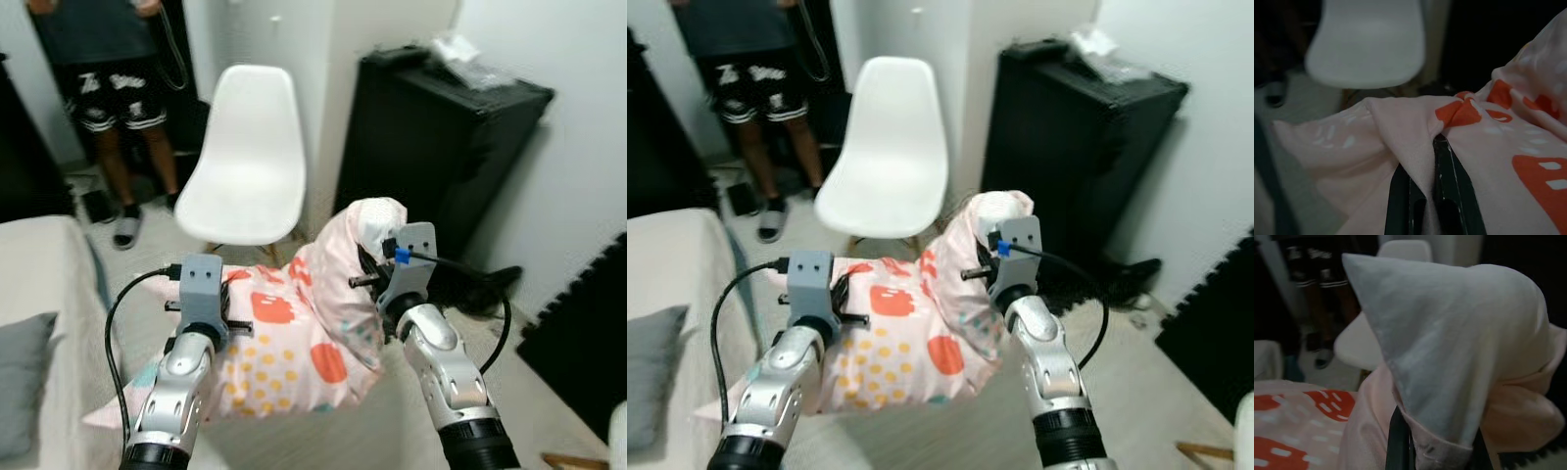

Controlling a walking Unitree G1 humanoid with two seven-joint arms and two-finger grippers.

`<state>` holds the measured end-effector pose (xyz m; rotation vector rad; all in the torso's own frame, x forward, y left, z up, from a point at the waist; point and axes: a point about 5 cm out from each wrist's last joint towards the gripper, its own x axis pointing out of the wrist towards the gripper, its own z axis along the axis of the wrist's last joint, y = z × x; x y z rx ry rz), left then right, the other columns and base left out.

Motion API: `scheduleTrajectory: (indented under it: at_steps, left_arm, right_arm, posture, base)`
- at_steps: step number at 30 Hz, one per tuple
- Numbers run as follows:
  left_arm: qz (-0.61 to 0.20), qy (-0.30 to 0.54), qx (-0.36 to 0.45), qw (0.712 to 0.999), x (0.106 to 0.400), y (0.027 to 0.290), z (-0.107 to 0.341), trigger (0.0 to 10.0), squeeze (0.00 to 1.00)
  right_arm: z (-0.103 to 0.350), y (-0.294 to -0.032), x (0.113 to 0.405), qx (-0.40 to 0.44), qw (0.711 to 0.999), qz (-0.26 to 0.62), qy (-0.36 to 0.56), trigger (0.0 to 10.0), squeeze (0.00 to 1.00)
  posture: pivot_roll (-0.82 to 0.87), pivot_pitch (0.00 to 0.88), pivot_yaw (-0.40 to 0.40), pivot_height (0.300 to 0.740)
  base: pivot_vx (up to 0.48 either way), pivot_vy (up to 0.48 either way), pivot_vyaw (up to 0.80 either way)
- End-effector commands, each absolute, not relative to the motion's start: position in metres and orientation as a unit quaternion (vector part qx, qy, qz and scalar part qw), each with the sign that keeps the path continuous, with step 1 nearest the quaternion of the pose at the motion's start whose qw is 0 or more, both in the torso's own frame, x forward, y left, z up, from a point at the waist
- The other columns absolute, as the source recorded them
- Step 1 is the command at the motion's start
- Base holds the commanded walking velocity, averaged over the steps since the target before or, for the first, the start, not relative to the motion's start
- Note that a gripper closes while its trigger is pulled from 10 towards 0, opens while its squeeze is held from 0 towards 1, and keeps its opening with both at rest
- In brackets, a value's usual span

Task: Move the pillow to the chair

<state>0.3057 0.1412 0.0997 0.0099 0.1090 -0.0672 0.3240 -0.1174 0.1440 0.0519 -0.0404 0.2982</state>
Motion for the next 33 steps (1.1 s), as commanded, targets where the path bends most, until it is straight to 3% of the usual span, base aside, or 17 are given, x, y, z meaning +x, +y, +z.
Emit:
scheduleTrajectory:
  at_steps: [1, 33]
  left_arm:
    - [-0.047, 0.037, 0.013, 0.998, 0.307, 0.135, 0.106, 10.0, 0.0]
    - [-0.045, 0.043, 0.002, 0.998, 0.306, 0.138, 0.105, 10.0, 0.0]
  right_arm:
    - [0.153, -0.11, 0.324, 0.025, 0.986, 0.164, -0.038, 10.0, 0.0]
    - [0.13, -0.122, 0.328, 0.047, 0.993, 0.111, 0.015, 10.0, 0.0]
  posture:
    - [0.01, 0.082, -0.014, 0.74]
    - [0.03, 0.078, -0.016, 0.74]
  base:
    - [0.0, 0.0, -0.8]
    - [0.0, 0.0, -0.8]
